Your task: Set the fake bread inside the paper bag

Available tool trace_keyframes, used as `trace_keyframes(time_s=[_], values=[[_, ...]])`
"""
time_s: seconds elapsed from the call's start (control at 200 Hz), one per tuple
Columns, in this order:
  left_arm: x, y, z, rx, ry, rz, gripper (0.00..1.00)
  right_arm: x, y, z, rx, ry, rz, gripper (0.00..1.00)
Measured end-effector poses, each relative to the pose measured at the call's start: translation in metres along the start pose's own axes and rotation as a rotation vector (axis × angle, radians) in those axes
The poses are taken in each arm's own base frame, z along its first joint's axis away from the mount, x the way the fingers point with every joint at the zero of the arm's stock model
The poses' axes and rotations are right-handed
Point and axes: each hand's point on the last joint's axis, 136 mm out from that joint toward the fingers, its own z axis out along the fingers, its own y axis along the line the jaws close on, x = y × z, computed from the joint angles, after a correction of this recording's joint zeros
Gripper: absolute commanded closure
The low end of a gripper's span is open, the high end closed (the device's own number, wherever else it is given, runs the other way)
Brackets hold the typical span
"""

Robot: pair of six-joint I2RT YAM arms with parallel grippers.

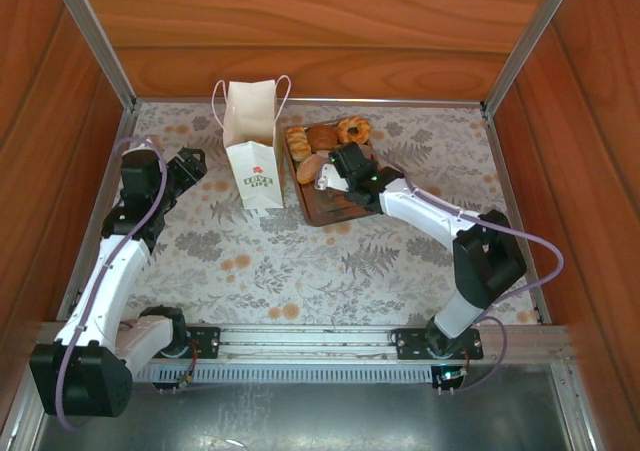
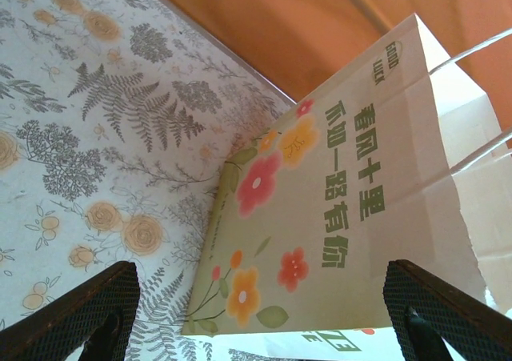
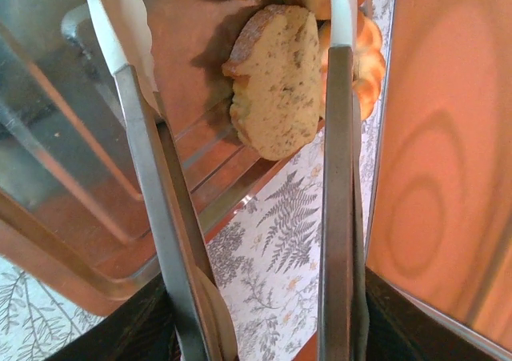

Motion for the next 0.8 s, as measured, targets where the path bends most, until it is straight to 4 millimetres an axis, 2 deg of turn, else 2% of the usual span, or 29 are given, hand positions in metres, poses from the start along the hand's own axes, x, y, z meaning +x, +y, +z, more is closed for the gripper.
trace_keyframes(time_s=[0.265,0.505,0.8], values=[[0.001,0.005,0.005,-0.014,0.009,-0.005,0.16,-0.011,0.003,0.019,-0.01,0.007,-0.029,0.48],[0.002,0.008,0.007,-0.023,0.015,-0.008,0.16,-0.015,0.0,0.02,-0.003,-0.001,-0.034,0.52],[0.002,0.007,0.007,-0.018,0.019,-0.009,0.16,-0.015,-0.001,0.02,-0.001,-0.004,-0.032,0.67]])
